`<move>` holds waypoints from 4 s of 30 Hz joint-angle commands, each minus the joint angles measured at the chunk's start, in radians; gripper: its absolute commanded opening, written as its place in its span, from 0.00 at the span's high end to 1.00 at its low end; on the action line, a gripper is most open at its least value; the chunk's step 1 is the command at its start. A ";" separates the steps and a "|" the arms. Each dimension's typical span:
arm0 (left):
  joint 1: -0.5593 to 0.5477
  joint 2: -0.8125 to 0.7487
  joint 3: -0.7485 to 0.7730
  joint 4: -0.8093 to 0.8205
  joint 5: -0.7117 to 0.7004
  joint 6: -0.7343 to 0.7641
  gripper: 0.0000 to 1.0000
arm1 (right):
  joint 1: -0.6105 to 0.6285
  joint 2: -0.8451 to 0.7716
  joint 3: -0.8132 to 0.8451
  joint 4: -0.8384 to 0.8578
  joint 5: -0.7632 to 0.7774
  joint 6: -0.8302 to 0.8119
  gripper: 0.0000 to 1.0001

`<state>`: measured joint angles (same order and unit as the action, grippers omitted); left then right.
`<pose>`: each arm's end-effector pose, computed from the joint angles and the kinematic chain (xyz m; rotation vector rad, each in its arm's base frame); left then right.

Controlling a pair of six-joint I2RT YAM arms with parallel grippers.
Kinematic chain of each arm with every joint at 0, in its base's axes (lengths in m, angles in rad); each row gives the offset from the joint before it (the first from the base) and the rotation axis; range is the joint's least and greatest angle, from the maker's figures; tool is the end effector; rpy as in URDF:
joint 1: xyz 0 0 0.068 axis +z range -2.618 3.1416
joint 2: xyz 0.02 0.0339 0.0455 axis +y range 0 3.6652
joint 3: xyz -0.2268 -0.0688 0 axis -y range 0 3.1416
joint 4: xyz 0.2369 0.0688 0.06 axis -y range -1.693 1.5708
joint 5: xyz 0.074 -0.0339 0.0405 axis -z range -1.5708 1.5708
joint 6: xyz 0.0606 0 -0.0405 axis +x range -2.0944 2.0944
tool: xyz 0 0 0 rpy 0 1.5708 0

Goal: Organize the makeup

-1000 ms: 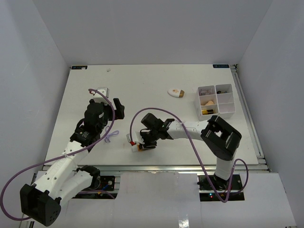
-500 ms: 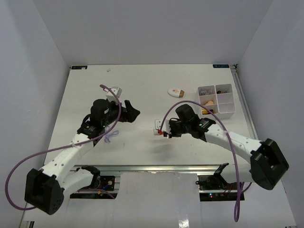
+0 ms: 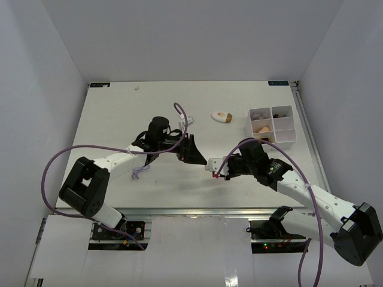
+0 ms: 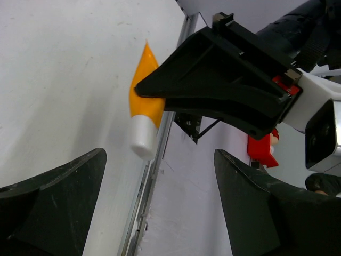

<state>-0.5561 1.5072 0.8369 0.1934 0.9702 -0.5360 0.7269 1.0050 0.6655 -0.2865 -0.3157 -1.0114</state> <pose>0.2494 -0.2138 0.1900 0.7043 2.1208 -1.6313 0.1731 0.1792 0.2055 -1.7633 1.2601 0.1839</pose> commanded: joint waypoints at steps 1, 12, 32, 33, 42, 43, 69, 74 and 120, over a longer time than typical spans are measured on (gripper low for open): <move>-0.048 0.057 0.073 0.010 0.072 -0.005 0.07 | 0.008 0.004 0.034 0.000 -0.007 -0.029 0.74; -0.077 0.158 0.142 -0.133 0.046 0.041 0.25 | 0.013 -0.001 0.039 0.012 0.007 -0.043 0.74; -0.105 0.240 0.212 -0.189 0.106 0.056 0.86 | 0.031 0.037 0.034 0.074 0.064 -0.042 0.61; -0.105 0.240 0.212 -0.189 0.103 0.057 0.87 | 0.031 0.036 0.032 0.077 0.069 -0.041 0.57; -0.099 0.212 0.187 -0.187 -0.025 0.062 0.90 | 0.003 -0.045 0.017 0.068 0.109 -0.032 0.05; -0.097 0.209 0.186 -0.187 -0.044 0.062 0.90 | -0.010 -0.055 0.019 0.066 0.102 -0.020 0.10; -0.104 -0.114 -0.181 0.596 -0.273 0.103 0.92 | -0.674 0.200 -0.109 1.220 -0.926 1.636 0.01; -0.110 -0.093 -0.161 0.614 -0.225 0.100 0.93 | -0.659 0.231 -0.101 1.291 -0.984 1.611 0.09; -0.128 -0.141 -0.103 0.493 -0.319 0.148 0.11 | -0.569 0.165 0.113 0.568 -1.056 1.006 0.92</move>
<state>-0.6823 1.4596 0.7063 0.7179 0.7232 -0.4406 0.1592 1.2408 0.6736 0.6526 -1.3719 0.3465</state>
